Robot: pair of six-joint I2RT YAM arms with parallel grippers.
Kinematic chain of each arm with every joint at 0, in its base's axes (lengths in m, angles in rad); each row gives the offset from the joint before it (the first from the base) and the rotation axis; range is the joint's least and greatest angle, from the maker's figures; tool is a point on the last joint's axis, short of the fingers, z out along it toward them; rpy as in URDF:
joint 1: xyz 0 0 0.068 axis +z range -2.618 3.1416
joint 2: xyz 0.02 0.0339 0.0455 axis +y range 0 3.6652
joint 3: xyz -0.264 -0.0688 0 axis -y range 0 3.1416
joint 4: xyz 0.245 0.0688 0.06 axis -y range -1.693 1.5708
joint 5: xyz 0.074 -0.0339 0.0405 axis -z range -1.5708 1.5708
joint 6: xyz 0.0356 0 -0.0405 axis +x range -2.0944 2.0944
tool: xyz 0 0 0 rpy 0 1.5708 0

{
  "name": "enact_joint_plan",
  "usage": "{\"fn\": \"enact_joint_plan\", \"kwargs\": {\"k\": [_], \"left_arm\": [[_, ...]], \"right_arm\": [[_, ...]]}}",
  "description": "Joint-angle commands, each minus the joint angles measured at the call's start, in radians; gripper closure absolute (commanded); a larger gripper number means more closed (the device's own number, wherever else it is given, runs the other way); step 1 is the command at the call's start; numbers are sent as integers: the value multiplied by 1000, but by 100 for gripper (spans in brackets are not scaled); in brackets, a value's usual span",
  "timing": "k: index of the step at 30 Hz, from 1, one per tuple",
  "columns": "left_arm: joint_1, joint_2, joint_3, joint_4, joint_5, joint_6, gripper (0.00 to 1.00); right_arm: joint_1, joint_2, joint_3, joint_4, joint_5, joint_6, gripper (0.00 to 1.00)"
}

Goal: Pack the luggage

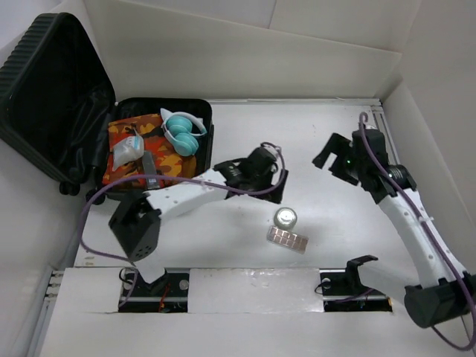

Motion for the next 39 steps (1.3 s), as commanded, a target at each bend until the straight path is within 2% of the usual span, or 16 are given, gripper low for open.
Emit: {"fn": "enact_joint_plan", "kwargs": {"k": [1,4,8,11,15,20,23,26,28,29,32,34,39], "left_arm": [[-79,102,108,29,-6,68,5],[-137,199,147,29,-19,93,0],[-166,281,182,72,9,94,0],[-195,348,228,45,-12,113,0],[-206,382,241,32,-81,123,0],[-206,419,231,32,-82,123,0],[-226,442,219,32,-129,132,2],[-235,451,210,23,-199,141,17],[-235,451,199,23,-227,141,36],[-235,451,199,23,-252,141,49],[-235,410,214,0,-282,141,61],[-225,382,246,-12,-293,141,64],[-92,232,280,-44,-284,107,64]], "right_arm": [[-75,-96,-37,-149,78,33,4],[-117,-194,-78,-198,78,33,0],[-194,-273,-116,-258,32,8,0],[-218,-306,-127,-269,3,-13,0],[-238,-342,-136,-301,-49,-36,0],[-238,-389,-158,-341,-81,-47,0],[-238,-426,-185,-362,-101,-58,0],[-238,-449,-224,-362,-164,-69,0],[-238,-460,-247,-362,-196,-69,0],[-229,-471,-247,-373,-209,-81,0],[-217,-471,-256,-373,-236,-102,0],[-206,-457,-256,-373,-258,-118,0],[-188,-416,-291,-360,-299,-141,0]]}}
